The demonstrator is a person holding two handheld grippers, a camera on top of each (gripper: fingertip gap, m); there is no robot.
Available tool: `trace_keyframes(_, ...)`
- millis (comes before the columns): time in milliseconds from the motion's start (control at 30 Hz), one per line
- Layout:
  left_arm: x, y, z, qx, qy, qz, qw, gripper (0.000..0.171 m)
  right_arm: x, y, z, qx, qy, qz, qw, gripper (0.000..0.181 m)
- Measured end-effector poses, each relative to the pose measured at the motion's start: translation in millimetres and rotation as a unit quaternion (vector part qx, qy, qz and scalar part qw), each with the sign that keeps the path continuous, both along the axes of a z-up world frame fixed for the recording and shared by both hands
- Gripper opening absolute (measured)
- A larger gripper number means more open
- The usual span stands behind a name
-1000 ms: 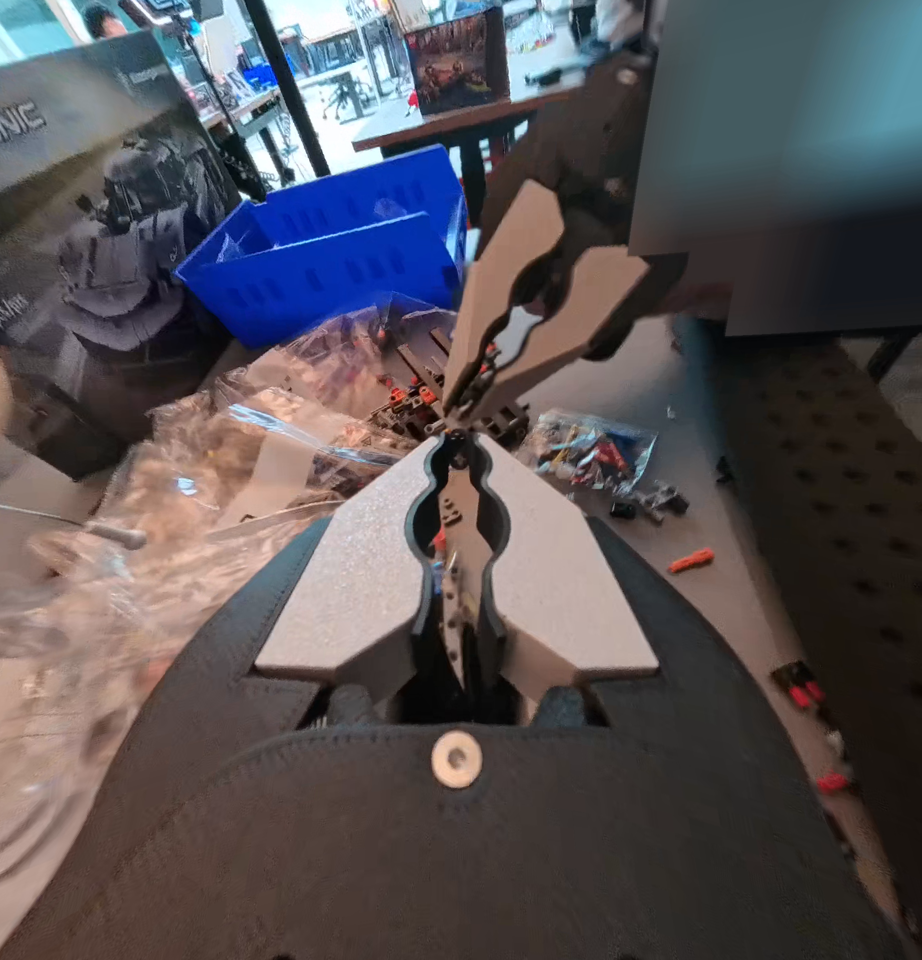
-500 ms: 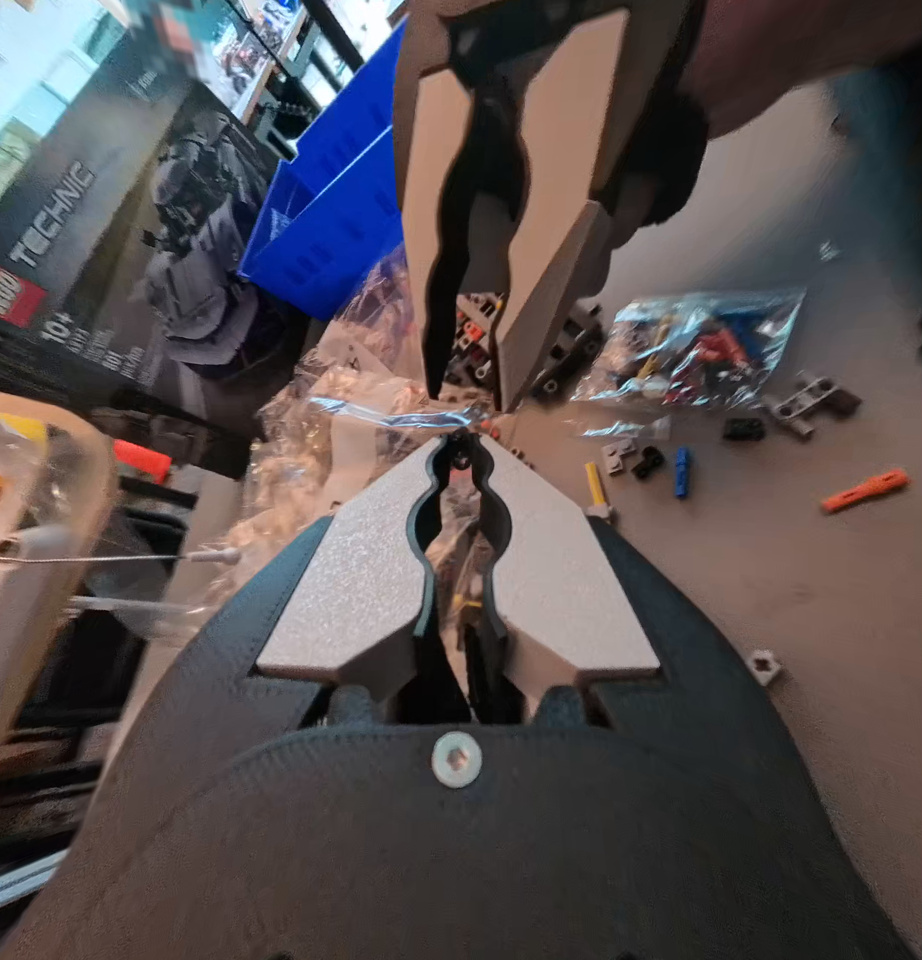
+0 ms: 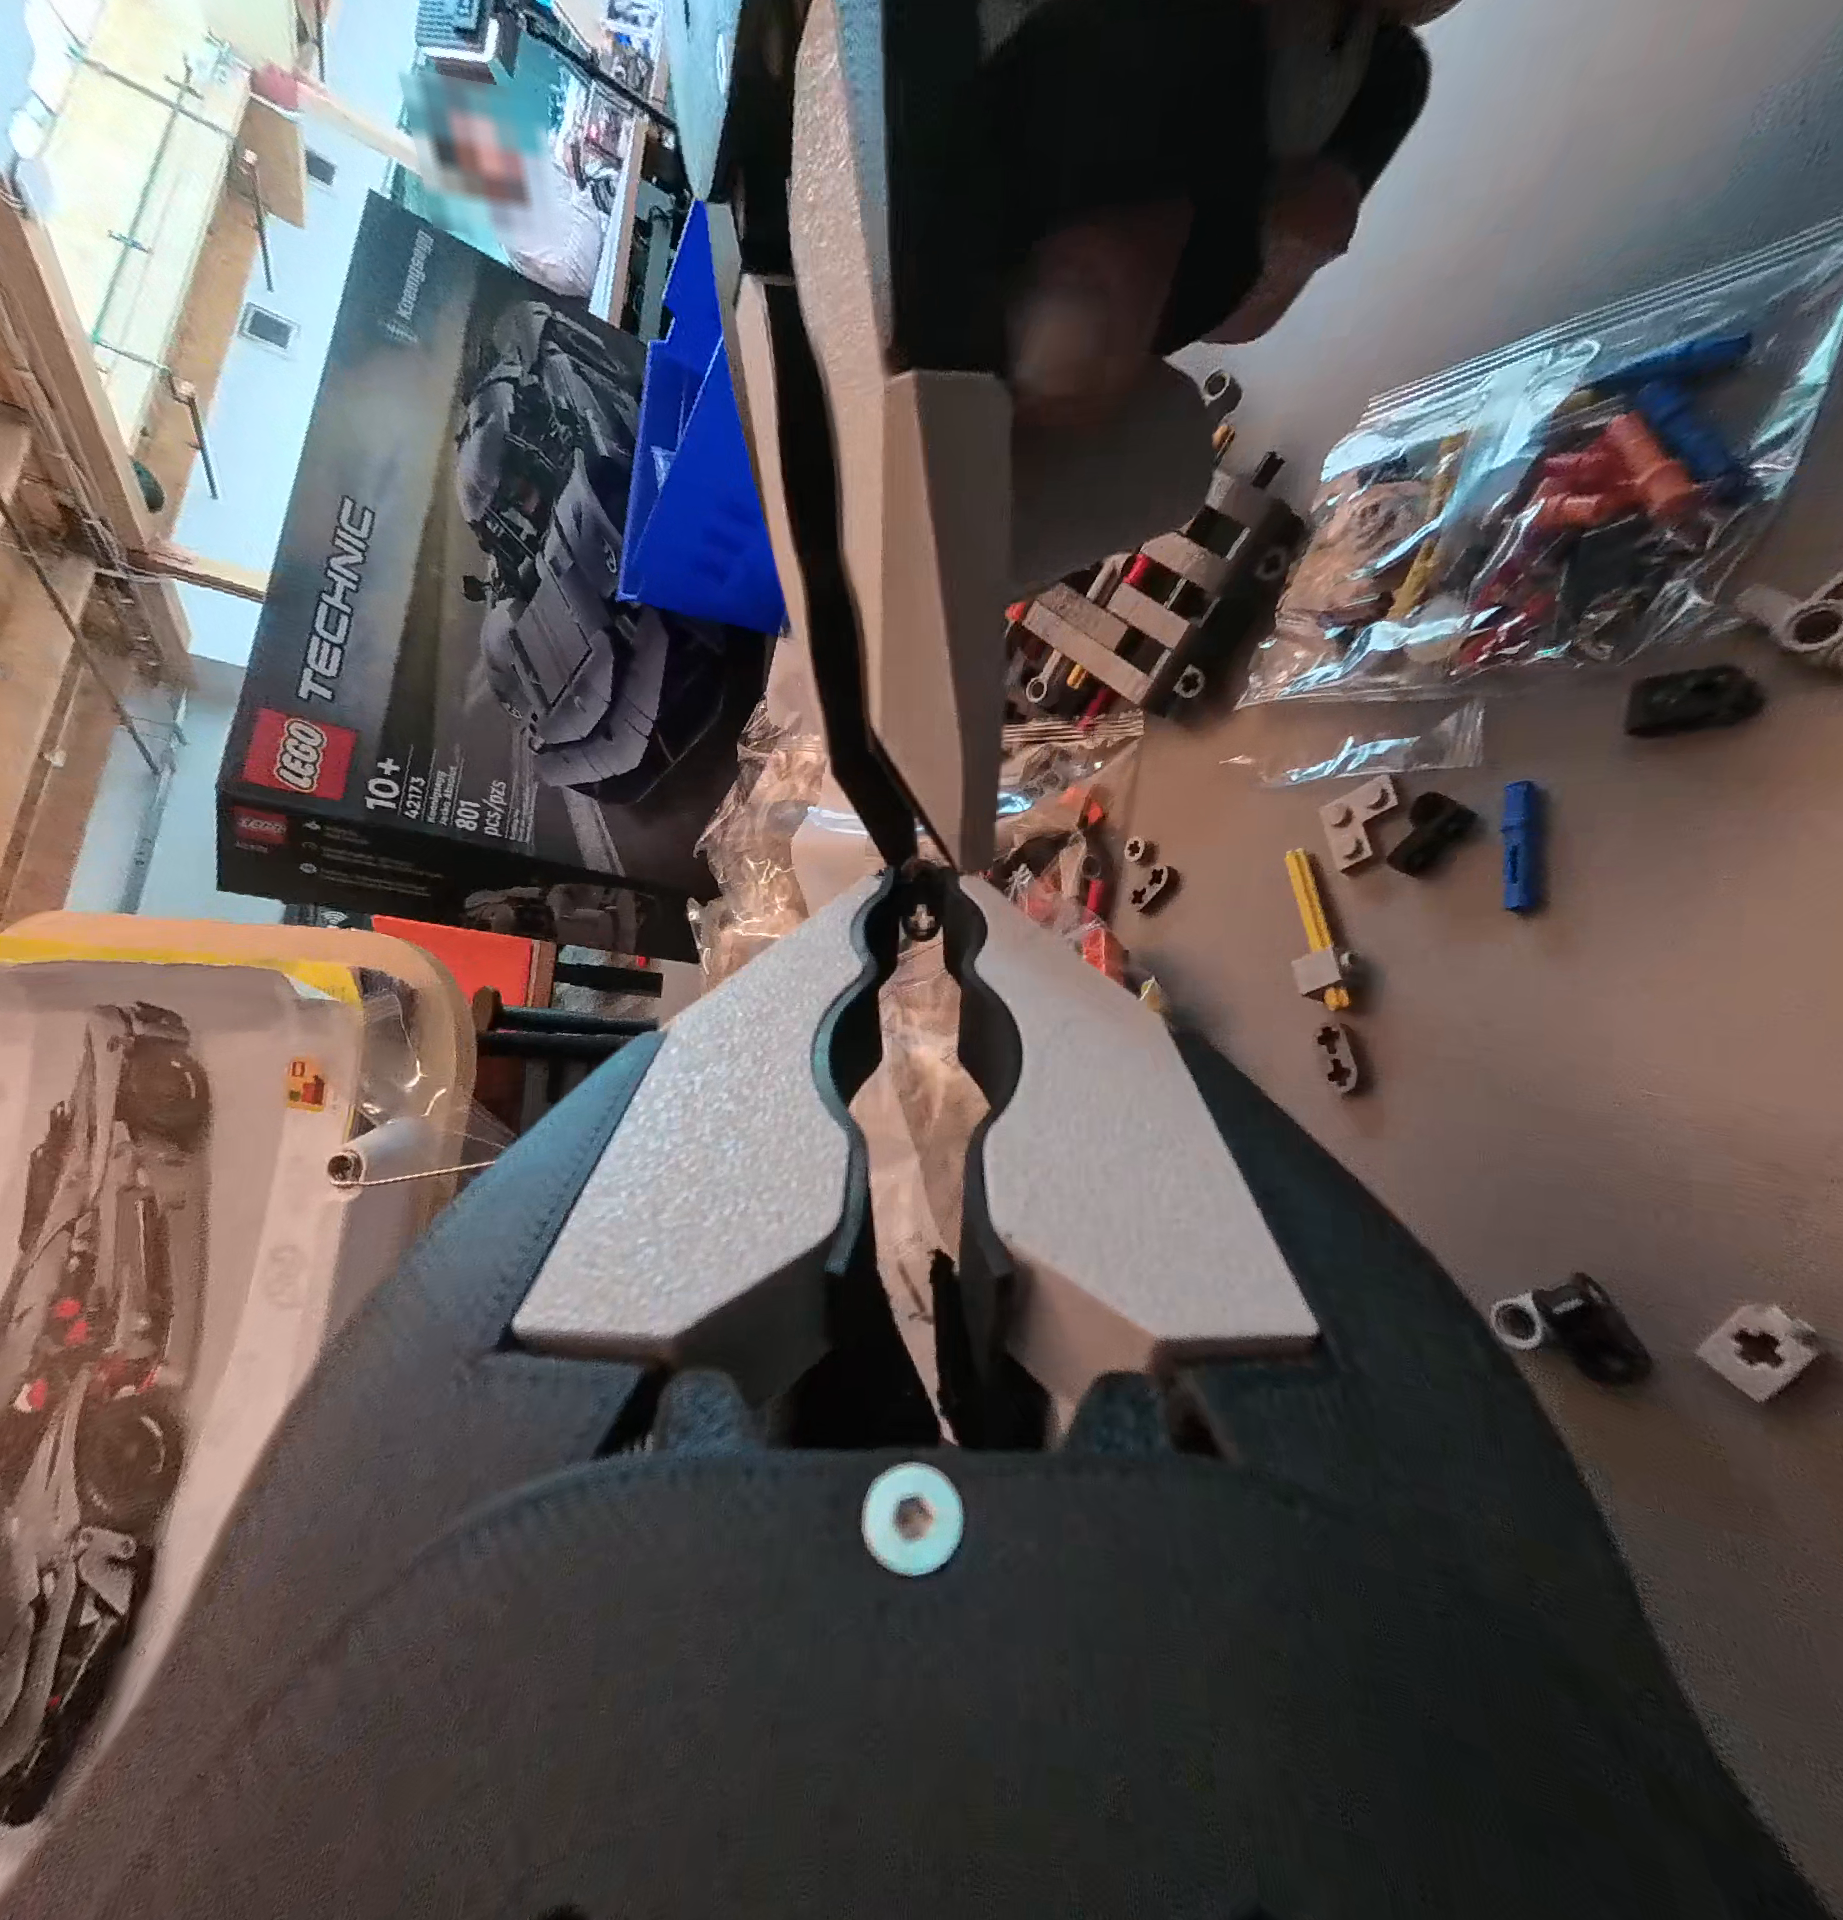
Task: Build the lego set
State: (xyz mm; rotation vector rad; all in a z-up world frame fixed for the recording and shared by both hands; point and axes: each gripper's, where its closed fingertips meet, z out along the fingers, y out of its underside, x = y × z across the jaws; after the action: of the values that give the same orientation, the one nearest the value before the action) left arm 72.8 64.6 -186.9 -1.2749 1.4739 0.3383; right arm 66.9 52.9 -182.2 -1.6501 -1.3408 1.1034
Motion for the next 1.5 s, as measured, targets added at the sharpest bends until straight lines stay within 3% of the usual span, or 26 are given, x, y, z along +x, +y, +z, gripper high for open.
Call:
trace_keyframes(367,5,-1,2,0.033,0.023,-0.004,0.999,0.005,3,1,5,-0.088,0.043,0.016,0.995,0.019)
trace_keyframes(500,5,1,-4,0.036,0.043,0.004,0.998,0.005,1,1,-1,-0.072,0.023,0.009,0.997,0.025)
trace_keyframes(600,7,-1,-4,0.031,0.039,-0.002,0.999,0.005,3,4,-4,-0.054,0.009,0.000,0.998,0.013)
trace_keyframes(1100,8,-5,-6,0.029,0.059,0.015,0.998,0.004,4,0,-6,-0.014,-0.014,0.005,1.000,0.011)
trace_keyframes(1300,7,-5,-14,0.004,0.060,0.015,0.998,0.004,4,1,-15,0.012,-0.046,-0.002,0.999,0.008)
trace_keyframes(1367,5,-4,-17,-0.036,0.035,0.012,0.999,0.005,4,1,-16,0.022,-0.052,-0.001,0.998,0.001)
trace_keyframes(1500,4,-4,-20,-0.110,-0.024,-0.004,0.994,0.005,5,3,-18,-0.043,-0.025,0.019,0.999,0.003)
